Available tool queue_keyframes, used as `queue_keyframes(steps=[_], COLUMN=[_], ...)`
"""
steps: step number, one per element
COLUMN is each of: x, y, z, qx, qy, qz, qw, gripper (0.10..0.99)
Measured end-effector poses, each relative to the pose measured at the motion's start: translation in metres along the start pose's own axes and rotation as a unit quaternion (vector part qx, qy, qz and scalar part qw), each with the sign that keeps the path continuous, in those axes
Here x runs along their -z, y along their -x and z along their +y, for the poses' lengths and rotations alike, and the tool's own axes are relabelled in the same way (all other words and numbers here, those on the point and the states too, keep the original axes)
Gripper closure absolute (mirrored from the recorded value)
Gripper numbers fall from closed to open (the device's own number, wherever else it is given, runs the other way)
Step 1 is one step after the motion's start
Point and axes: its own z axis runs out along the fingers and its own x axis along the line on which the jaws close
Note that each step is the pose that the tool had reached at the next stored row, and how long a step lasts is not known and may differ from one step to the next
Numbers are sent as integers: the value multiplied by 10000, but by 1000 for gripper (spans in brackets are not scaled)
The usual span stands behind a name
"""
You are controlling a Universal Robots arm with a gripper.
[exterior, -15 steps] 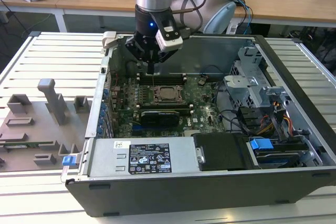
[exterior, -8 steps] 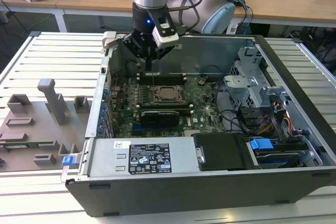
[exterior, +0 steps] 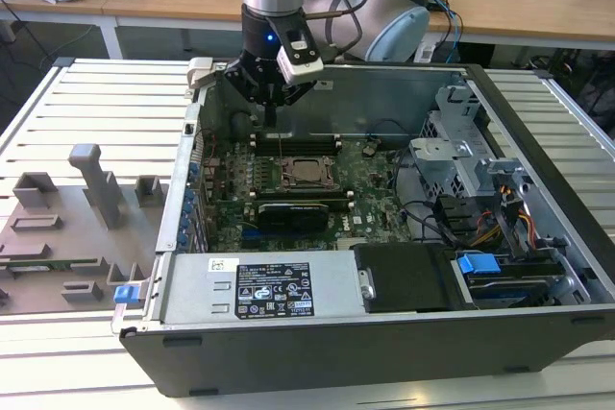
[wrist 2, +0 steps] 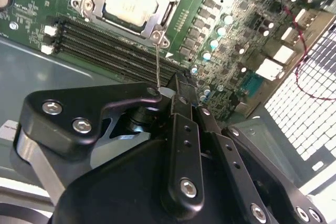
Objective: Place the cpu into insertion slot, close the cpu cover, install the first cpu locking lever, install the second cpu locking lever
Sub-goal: 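Install the first cpu locking lever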
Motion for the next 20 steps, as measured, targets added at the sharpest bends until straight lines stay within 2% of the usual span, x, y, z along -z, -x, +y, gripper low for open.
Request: queue_keyframes(steps=[5,12,20], x=[-54,-73,-153], y=[4,101,170], z=[14,27,37], qx=[0,3,5], qy=[0,0,0], qz=[0,0,5], qw=[10000,10000,10000], gripper=[980,980,980])
